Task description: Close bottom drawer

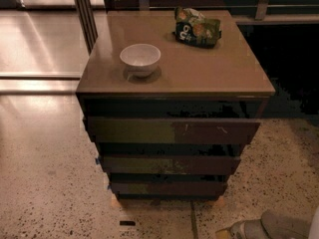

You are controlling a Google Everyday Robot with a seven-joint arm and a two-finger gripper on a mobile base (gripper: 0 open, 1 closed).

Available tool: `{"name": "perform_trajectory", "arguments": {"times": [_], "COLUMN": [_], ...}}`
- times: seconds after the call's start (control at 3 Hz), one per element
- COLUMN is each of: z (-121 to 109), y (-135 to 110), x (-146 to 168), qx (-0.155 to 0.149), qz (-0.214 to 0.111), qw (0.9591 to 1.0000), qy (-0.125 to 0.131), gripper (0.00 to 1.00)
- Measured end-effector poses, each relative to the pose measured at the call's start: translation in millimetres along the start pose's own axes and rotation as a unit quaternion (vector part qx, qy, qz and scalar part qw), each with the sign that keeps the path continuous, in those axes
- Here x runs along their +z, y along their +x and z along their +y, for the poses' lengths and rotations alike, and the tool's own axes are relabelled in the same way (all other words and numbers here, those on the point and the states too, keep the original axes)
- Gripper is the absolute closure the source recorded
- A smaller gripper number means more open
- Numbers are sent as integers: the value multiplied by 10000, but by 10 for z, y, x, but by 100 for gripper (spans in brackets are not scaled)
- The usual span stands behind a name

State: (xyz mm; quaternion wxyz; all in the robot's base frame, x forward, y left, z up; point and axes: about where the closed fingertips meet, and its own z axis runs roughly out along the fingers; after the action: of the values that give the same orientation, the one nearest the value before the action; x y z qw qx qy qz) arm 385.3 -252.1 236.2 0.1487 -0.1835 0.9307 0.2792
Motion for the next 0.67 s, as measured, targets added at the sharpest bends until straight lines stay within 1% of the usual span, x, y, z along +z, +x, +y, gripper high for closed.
{"name": "perform_trajectory", "arguments": {"times": [0.33, 0.67], "z": [78, -54], "y": [143, -40], "x": [82, 99], "qx": [65, -16], "qz": [157, 78], "qw": [9998, 10000], "qy": [-121, -54], "gripper": [32, 10]}}
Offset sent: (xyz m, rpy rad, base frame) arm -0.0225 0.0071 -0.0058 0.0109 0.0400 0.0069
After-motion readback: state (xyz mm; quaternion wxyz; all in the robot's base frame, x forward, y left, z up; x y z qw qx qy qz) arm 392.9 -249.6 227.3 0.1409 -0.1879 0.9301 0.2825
